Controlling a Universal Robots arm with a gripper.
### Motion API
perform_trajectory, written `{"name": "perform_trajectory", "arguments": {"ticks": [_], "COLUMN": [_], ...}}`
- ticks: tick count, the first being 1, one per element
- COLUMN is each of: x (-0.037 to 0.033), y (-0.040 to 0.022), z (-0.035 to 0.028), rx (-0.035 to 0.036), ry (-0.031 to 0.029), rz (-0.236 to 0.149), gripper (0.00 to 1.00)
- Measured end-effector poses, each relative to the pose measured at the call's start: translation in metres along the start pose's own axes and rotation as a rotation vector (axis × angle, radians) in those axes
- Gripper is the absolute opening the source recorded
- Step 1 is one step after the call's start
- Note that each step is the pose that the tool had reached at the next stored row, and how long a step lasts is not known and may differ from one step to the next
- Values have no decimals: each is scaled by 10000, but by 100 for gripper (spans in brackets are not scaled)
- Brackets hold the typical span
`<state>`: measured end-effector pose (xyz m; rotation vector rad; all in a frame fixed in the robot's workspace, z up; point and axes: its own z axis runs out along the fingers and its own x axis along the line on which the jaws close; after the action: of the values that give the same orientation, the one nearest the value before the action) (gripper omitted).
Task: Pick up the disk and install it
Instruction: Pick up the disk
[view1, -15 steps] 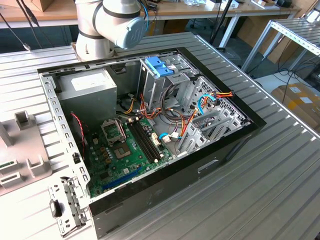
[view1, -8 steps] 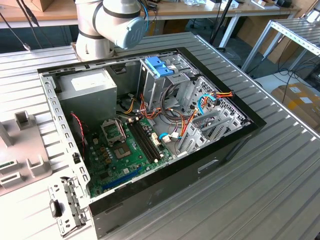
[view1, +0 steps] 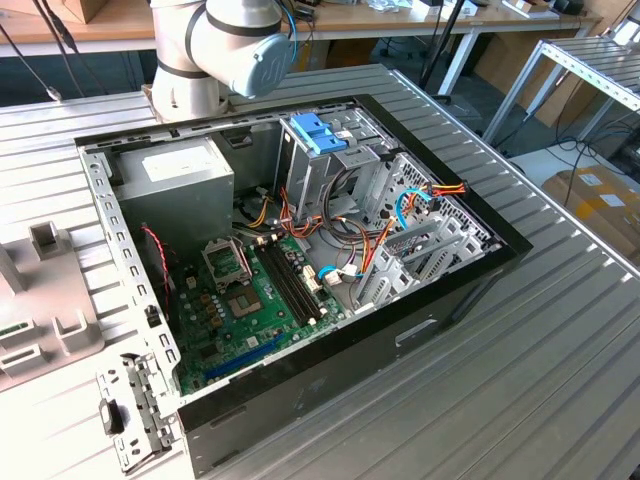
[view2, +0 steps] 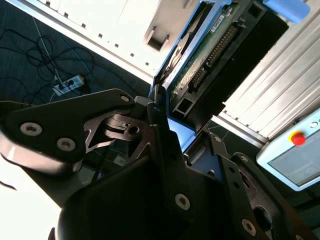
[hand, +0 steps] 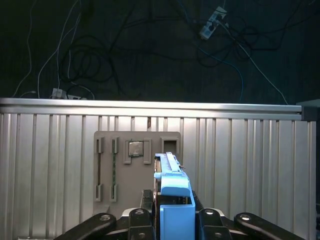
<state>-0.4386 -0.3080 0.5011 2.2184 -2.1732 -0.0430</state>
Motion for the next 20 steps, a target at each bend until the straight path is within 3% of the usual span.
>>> {"name": "perform_trajectory", "arguments": {"ticks": [20], "x": [2], "y": [-89], "z": [-4], "rx": [-1], "ry": [0], "rz": [0], "gripper": [37]}}
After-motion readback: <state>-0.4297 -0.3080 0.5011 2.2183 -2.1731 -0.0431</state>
